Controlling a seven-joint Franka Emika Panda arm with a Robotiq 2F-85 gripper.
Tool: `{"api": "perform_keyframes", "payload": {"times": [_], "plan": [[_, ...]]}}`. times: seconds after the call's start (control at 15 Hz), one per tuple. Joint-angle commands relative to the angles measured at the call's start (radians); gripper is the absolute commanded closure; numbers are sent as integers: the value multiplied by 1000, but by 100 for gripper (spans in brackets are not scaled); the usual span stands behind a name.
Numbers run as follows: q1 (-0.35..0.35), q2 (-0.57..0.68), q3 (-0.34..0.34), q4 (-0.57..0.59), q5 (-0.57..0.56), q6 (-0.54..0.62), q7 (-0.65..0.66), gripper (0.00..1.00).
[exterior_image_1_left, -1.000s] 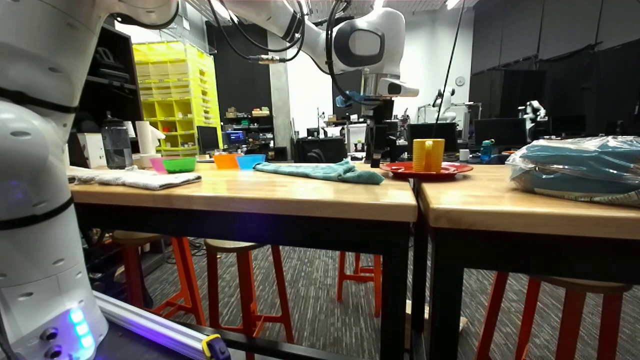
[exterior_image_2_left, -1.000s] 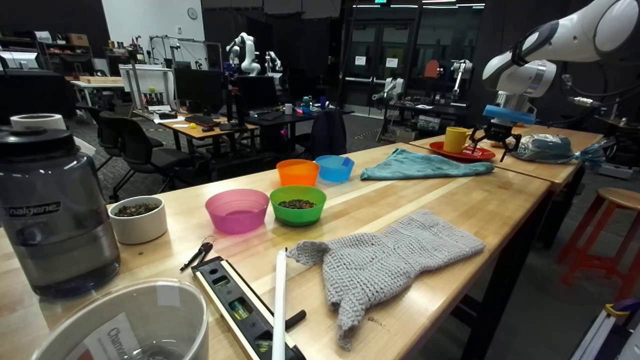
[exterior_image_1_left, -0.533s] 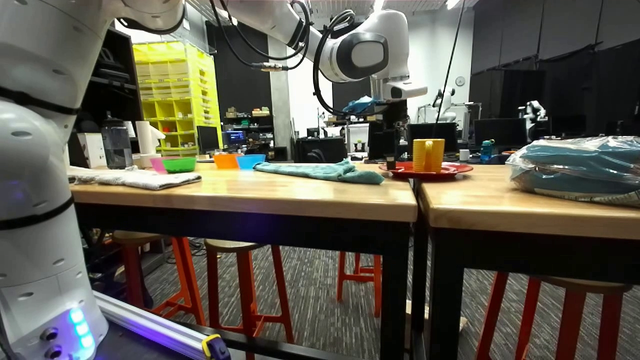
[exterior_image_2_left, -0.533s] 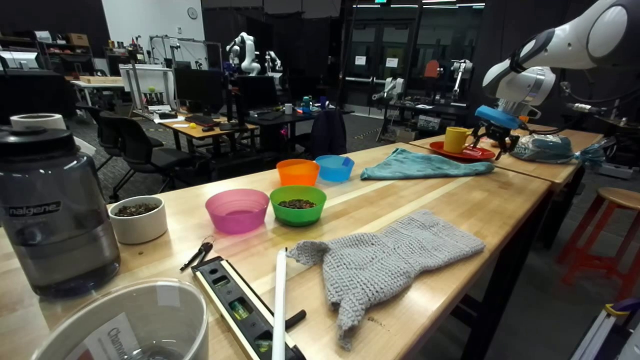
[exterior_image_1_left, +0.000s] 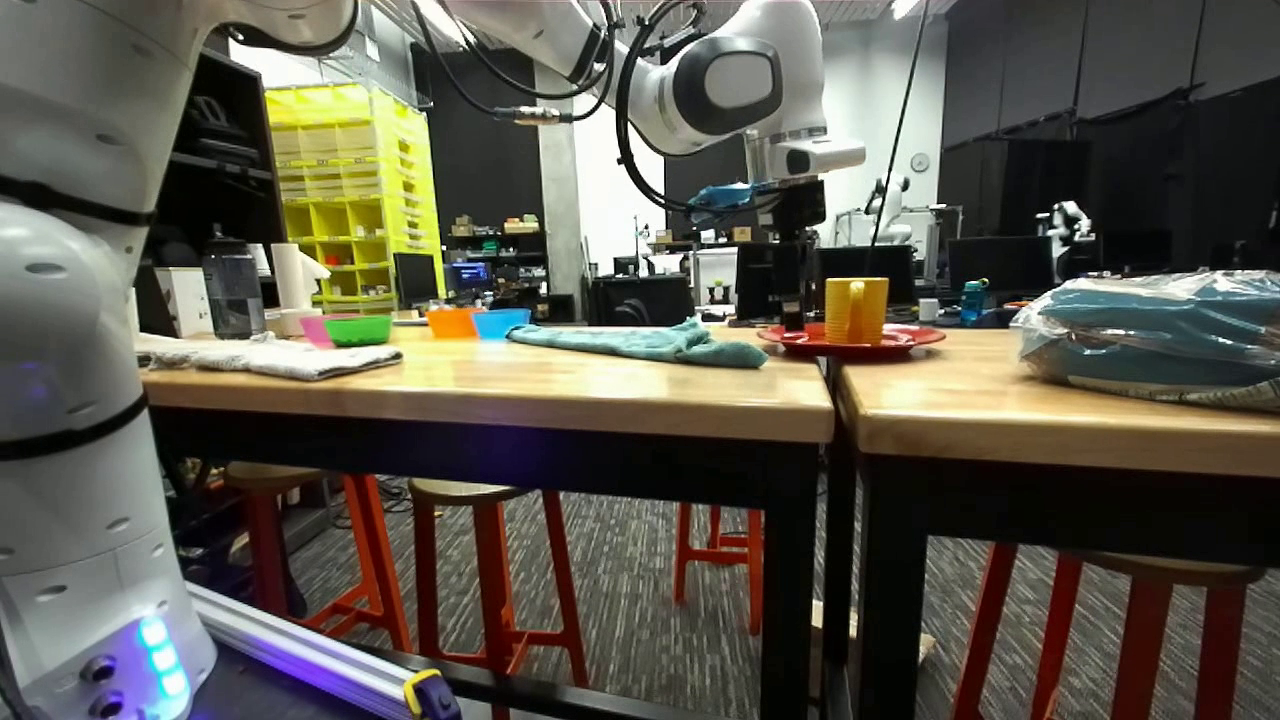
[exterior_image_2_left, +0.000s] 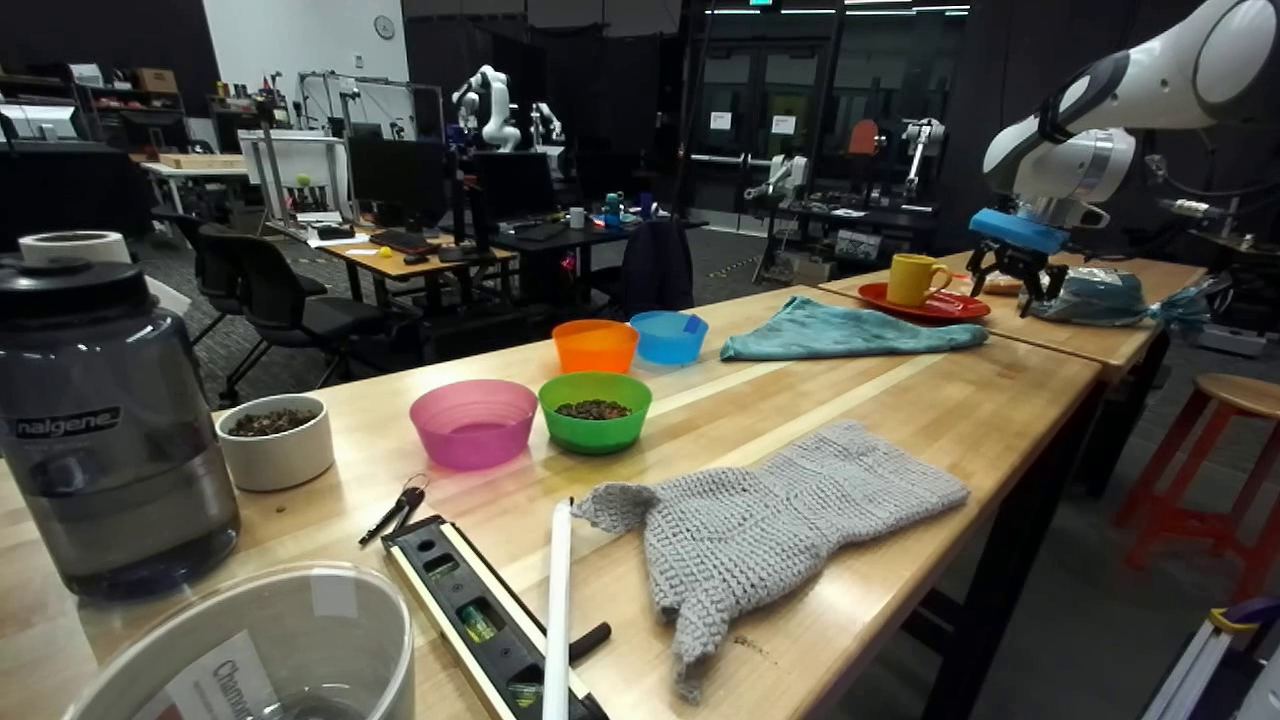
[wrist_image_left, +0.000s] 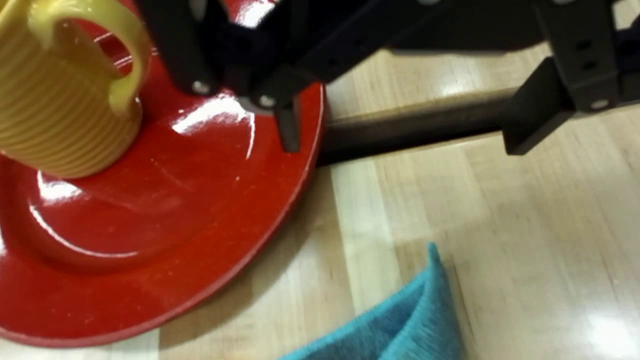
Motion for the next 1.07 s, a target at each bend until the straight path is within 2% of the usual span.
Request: {"api": "perform_keyframes", "payload": {"times": [0.0, 0.27, 0.53, 1.0], "plan": [[6, -95, 12, -57, -24, -125, -105, 0], [22, -108, 11, -59, -55, -221, -142, 0], [46, -108, 12, -85, -66, -244, -106, 0], [79, -111, 14, -156, -52, -81, -54, 0]]}}
